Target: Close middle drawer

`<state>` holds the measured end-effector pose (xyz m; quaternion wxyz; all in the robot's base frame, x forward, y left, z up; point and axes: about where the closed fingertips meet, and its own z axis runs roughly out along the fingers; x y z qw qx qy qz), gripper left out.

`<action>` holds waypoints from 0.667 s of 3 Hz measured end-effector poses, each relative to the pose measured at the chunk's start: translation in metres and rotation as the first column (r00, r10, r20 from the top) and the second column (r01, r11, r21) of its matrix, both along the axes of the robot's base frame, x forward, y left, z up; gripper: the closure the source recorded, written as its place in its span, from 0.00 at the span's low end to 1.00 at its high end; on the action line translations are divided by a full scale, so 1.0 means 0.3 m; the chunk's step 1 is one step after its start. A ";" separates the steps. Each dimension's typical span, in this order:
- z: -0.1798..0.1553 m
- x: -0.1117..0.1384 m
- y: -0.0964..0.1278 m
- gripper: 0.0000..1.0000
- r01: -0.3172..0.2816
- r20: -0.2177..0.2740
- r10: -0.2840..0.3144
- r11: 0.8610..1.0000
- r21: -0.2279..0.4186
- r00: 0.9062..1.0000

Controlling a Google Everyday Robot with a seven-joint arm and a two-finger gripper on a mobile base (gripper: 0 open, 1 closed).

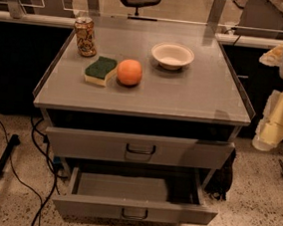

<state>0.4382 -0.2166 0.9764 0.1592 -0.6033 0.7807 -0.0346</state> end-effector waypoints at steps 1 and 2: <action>0.000 0.000 0.000 0.00 0.000 0.000 0.000 1.000 0.000 1.000; 0.000 0.000 0.000 0.18 0.000 0.000 0.000 1.000 0.000 1.000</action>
Offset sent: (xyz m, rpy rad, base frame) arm 0.0000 0.0000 0.0000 0.0000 0.0000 0.0000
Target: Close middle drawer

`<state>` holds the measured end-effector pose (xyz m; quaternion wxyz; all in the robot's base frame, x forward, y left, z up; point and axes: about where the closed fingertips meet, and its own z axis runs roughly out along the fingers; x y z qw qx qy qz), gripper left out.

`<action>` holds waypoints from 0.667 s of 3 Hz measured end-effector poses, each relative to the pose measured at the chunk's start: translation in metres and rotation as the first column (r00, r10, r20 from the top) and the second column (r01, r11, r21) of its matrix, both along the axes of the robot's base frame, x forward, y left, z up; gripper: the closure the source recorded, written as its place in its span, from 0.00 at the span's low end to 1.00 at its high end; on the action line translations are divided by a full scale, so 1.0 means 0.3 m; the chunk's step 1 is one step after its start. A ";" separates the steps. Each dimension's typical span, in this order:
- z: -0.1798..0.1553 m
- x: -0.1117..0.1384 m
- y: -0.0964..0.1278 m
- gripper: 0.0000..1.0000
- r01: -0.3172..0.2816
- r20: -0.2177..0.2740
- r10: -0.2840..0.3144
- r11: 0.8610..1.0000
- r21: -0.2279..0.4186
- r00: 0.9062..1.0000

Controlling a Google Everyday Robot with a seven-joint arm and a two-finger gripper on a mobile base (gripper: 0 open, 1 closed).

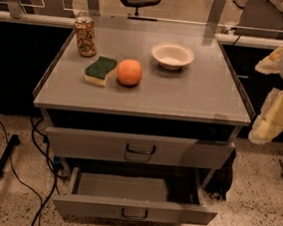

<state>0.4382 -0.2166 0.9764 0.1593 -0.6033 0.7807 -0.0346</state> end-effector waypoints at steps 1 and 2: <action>-0.053 -0.010 -0.001 0.43 0.021 -0.009 -0.021 1.000 0.015 1.000; -0.170 -0.025 -0.010 0.64 0.065 -0.034 -0.064 0.997 0.047 0.997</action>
Offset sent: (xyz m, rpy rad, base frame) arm -0.0123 -0.0074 -0.1032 0.0953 0.0762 -0.1233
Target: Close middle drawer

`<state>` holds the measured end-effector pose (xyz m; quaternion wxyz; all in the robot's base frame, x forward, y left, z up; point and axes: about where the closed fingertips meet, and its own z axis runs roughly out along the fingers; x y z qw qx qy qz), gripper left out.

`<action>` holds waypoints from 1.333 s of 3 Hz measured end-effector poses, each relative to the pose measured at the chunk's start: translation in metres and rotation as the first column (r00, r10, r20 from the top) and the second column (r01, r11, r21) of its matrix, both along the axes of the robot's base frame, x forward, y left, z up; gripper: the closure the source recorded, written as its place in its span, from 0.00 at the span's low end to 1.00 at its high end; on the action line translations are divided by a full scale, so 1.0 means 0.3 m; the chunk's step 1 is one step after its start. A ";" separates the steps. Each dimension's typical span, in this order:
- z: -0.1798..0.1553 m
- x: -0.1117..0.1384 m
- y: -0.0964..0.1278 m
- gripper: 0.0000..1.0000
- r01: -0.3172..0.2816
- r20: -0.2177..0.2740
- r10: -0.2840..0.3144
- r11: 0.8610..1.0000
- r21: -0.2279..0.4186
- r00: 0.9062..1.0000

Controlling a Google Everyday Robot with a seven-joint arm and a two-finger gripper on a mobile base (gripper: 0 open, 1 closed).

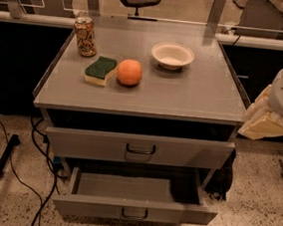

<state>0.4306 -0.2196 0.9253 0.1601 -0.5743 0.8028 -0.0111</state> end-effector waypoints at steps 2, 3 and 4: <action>-0.274 -0.077 0.016 1.00 0.079 -0.049 -0.075 0.993 0.087 0.996; -0.463 -0.155 0.042 1.00 0.097 -0.092 -0.086 0.988 0.117 0.992; -0.458 -0.152 0.043 1.00 0.096 -0.090 -0.086 0.989 0.116 0.992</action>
Offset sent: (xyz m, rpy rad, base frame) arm -0.0388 0.0090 -0.1422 0.1505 0.0857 -0.1247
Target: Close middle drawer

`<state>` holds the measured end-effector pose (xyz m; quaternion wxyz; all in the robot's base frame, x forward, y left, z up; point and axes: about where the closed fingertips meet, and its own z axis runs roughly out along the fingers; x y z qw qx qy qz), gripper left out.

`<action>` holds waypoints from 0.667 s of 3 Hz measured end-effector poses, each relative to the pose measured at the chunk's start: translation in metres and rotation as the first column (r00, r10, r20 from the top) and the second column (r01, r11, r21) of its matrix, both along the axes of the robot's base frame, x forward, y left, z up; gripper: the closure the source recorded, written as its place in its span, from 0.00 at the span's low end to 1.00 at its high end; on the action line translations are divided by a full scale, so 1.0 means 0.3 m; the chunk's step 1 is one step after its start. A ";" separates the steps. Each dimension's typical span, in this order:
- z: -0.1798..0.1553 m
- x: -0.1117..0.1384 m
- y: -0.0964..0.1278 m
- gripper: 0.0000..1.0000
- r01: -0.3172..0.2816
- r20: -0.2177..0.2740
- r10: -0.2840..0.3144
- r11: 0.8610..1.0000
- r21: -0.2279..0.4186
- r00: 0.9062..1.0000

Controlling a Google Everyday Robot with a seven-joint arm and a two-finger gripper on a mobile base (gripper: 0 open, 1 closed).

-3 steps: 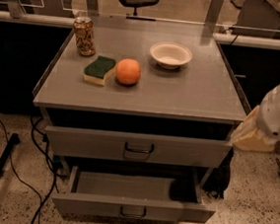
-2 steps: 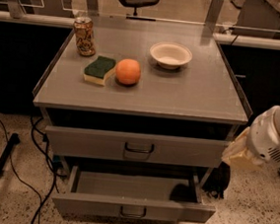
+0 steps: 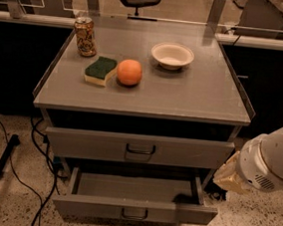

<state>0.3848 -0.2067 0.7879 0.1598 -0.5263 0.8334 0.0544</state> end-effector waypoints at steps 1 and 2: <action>-0.102 0.004 -0.020 1.00 0.000 0.015 0.000 1.000 0.001 1.000; -0.337 -0.018 -0.051 1.00 -0.004 0.014 0.003 0.999 0.038 1.000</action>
Offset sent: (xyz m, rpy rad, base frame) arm 0.0108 -0.0328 -0.2072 0.1045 -0.1031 -0.0206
